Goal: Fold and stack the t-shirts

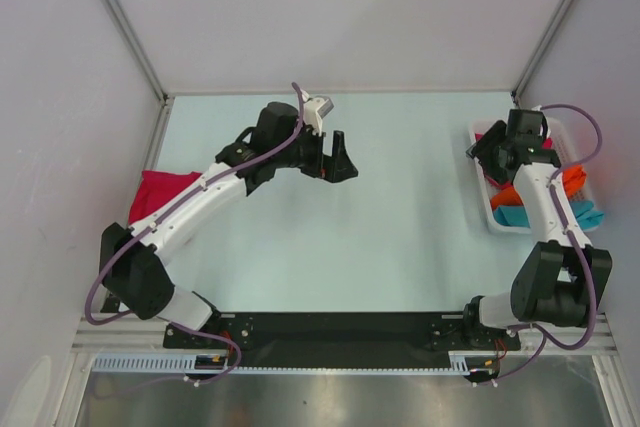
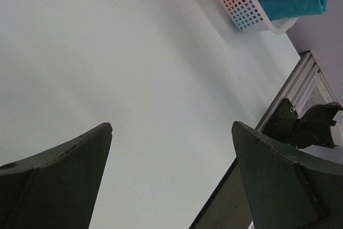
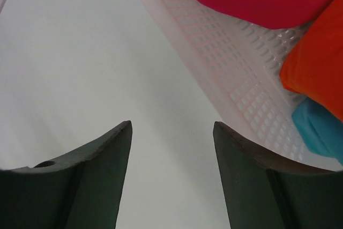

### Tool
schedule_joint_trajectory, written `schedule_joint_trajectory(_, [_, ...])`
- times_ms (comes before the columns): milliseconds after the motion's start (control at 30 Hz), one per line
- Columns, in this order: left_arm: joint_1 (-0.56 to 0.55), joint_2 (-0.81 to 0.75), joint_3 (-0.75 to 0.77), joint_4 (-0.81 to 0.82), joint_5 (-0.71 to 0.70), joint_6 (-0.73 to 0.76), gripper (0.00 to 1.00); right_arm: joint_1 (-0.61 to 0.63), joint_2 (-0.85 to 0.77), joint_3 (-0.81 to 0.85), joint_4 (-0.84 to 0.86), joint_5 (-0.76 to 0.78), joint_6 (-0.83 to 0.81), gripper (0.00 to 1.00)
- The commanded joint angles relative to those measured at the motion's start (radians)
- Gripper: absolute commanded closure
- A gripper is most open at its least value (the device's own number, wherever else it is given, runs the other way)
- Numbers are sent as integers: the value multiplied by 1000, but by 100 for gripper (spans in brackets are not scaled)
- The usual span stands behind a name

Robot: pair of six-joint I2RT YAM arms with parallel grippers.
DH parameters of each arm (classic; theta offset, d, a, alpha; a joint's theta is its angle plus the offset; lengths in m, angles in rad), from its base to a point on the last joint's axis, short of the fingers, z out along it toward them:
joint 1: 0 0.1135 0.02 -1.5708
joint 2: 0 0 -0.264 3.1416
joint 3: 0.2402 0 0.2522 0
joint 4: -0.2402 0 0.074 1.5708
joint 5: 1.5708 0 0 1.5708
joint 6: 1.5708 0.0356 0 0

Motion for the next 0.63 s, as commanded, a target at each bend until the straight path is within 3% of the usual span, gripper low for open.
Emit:
schedule_joint_trajectory(0, [2,-21,-14,60,61,-2,0,-12,-71,-20,22,23,-14,32])
schedule_joint_trajectory(300, [2,11,5,80,90,-5,0,29,-148,-58,-24,-63,-93,29])
schedule_joint_trajectory(467, [2,17,-10,96,105,-12,0,27,-190,-80,-24,-122,-102,37])
schedule_joint_trajectory(600, [2,5,-27,111,102,-15,0,29,-196,-76,-24,-141,-100,34])
